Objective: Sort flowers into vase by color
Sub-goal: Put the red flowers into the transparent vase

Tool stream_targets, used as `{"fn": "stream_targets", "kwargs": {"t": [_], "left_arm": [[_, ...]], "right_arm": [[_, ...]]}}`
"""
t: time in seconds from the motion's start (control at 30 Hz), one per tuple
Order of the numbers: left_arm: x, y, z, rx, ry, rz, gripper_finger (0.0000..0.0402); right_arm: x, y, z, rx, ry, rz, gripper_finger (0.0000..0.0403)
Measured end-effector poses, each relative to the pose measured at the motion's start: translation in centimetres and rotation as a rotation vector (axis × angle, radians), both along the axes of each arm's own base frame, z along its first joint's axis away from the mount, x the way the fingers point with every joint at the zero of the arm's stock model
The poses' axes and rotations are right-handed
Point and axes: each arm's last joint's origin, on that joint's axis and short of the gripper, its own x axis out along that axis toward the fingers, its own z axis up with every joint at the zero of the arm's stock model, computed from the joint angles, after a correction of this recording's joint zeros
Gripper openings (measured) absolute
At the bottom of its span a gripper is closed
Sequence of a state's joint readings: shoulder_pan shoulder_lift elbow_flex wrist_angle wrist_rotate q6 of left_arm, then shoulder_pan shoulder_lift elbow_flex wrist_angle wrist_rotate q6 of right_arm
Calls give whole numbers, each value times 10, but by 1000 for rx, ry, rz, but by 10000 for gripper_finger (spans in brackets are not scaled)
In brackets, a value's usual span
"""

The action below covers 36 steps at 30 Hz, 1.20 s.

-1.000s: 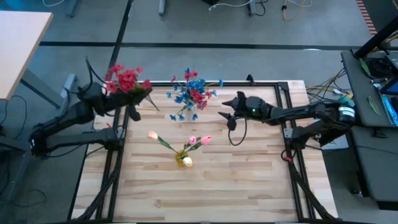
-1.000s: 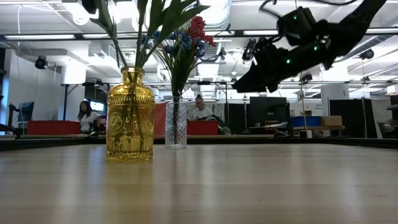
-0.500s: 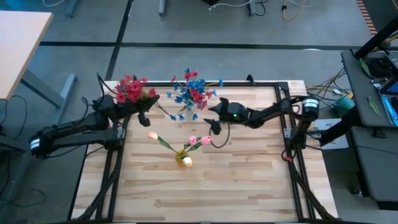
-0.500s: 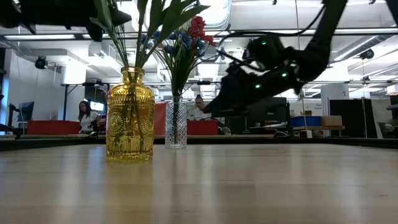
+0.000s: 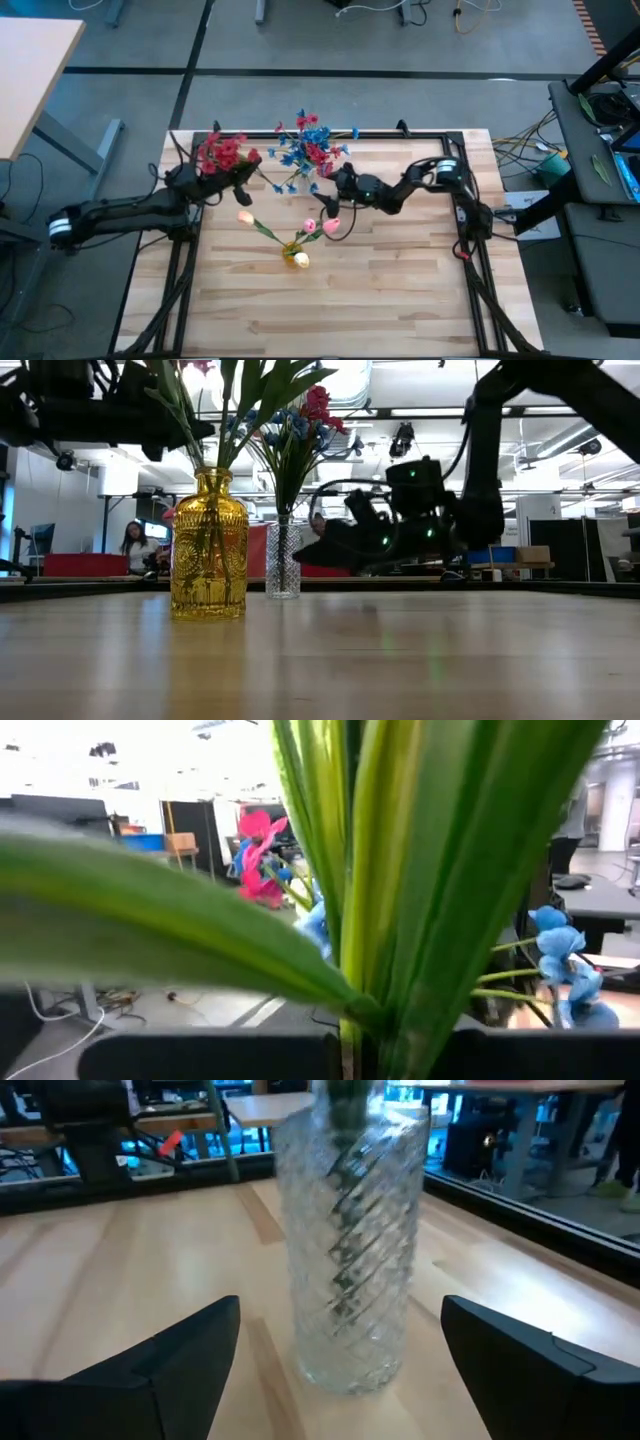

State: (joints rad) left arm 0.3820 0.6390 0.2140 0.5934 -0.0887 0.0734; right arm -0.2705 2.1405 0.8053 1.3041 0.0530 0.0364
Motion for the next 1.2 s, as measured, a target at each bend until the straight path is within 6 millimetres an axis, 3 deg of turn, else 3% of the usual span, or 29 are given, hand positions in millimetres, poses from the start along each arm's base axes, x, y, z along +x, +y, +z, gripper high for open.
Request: {"fn": "stream_targets", "kwargs": {"t": [0.23, 1.2], "left_arm": [[4, 4, -2, 21, 7, 21, 0], [45, 30, -36, 98, -65, 75, 0]], "right_arm": [[14, -4, -17, -55, -5, -72, 327], [31, -7, -16, -30, 18, -90, 327]]}}
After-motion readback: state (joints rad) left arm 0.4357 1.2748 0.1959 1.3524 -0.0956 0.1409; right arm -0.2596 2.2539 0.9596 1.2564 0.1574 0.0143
